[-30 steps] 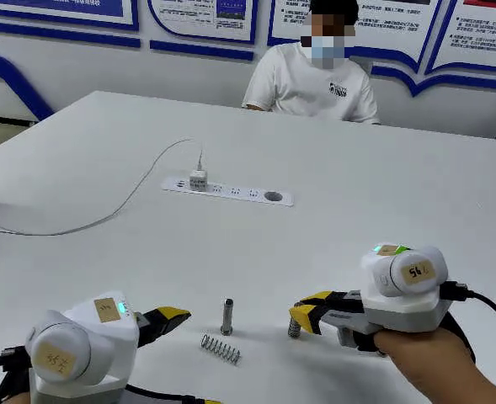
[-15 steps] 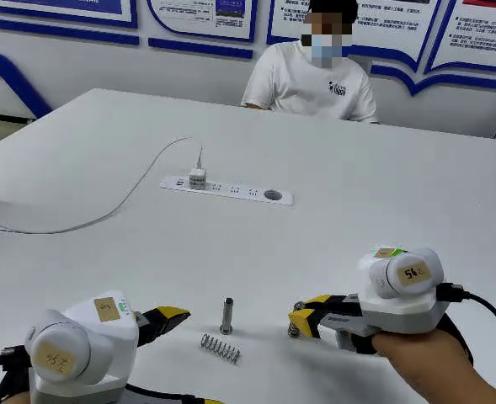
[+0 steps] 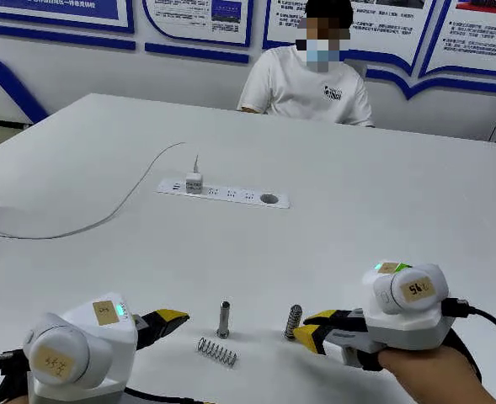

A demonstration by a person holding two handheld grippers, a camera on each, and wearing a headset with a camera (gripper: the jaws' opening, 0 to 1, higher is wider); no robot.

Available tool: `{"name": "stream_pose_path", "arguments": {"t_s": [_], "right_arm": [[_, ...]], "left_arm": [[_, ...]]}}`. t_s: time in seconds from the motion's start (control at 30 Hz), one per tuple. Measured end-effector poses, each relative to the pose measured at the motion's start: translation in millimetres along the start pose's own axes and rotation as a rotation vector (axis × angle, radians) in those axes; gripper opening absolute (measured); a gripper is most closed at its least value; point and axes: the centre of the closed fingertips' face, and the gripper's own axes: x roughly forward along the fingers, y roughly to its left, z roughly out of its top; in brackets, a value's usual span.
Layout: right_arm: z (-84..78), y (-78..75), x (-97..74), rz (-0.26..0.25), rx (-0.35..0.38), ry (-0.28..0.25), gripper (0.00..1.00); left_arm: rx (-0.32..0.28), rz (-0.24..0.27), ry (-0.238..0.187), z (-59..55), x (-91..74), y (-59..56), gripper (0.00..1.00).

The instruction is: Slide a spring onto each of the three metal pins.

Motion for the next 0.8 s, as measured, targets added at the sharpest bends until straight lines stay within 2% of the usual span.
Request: {"name": "stream_pose_path", "arguments": {"t_s": [0.37,0.8], "right_arm": [[-11.5,18.9,-2.5,0.034,0.004,0.008,0.14],[-4.6,55.9,10.8,0.121,-0.04,-0.001,0.14]], "left_arm": [[0.005,0.004,0.003,1.3,-1.3,-1.5,0.86],[0.009,0.008,0.005,1.3,-3.2,-2.7,0.86]]}}
